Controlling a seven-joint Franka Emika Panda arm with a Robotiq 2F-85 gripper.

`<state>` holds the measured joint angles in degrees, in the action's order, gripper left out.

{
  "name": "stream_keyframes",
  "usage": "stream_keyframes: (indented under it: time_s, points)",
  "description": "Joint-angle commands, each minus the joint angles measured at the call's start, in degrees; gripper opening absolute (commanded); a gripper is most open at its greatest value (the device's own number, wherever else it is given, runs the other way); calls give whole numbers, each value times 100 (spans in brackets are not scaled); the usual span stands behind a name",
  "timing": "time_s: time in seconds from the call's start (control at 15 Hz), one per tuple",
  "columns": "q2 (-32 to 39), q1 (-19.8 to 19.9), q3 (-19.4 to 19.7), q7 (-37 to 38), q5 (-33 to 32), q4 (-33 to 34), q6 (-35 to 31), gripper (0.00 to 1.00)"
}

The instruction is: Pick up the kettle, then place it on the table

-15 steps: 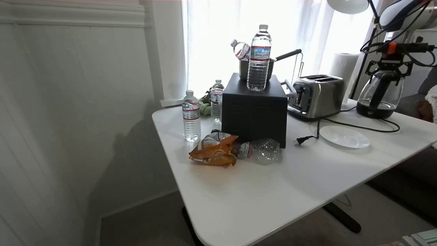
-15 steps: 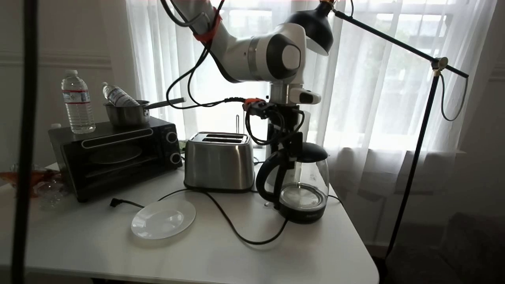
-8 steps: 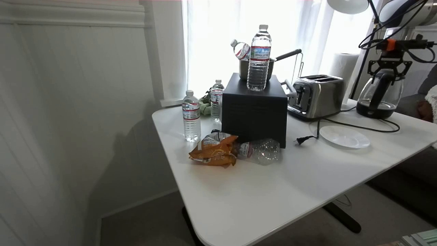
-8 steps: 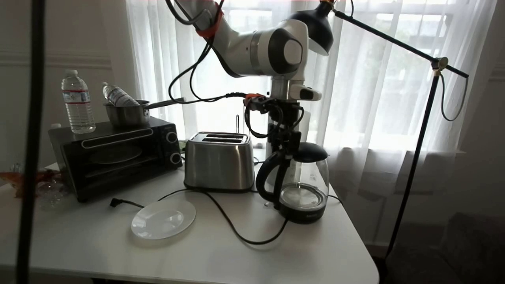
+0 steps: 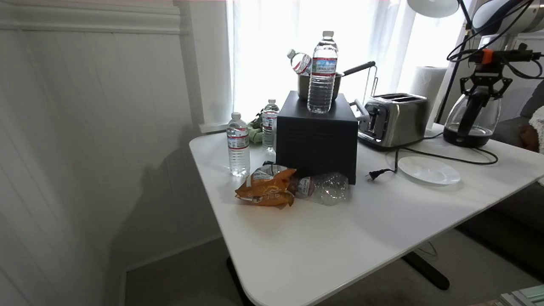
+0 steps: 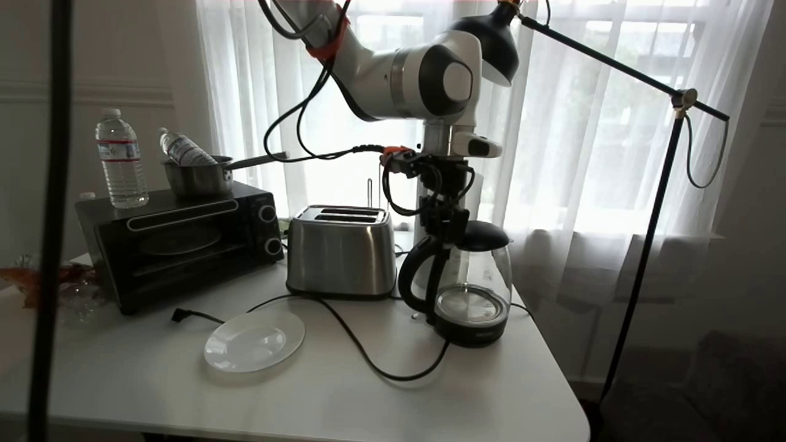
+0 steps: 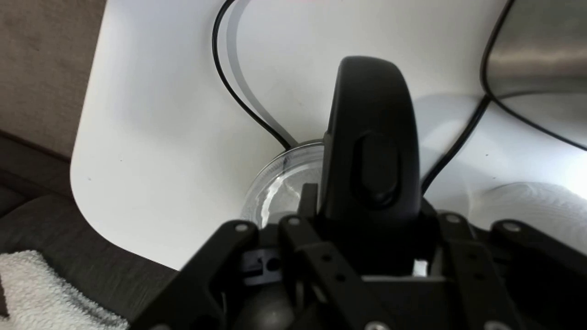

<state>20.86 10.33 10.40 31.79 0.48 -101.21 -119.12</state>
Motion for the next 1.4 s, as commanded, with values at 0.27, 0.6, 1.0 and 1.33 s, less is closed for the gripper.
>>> stream_keyframes:
  time_s: [0.27,0.6,1.0,1.33]
  points:
    - [-258,-53,78,-186,135,-215,-277,20]
    - [-653,-59,107,-297,130,-512,-815,20]
    - [-1067,-82,107,-481,68,-929,-1329,20]
    - [-1315,-97,115,-481,8,-1236,-1538,20]
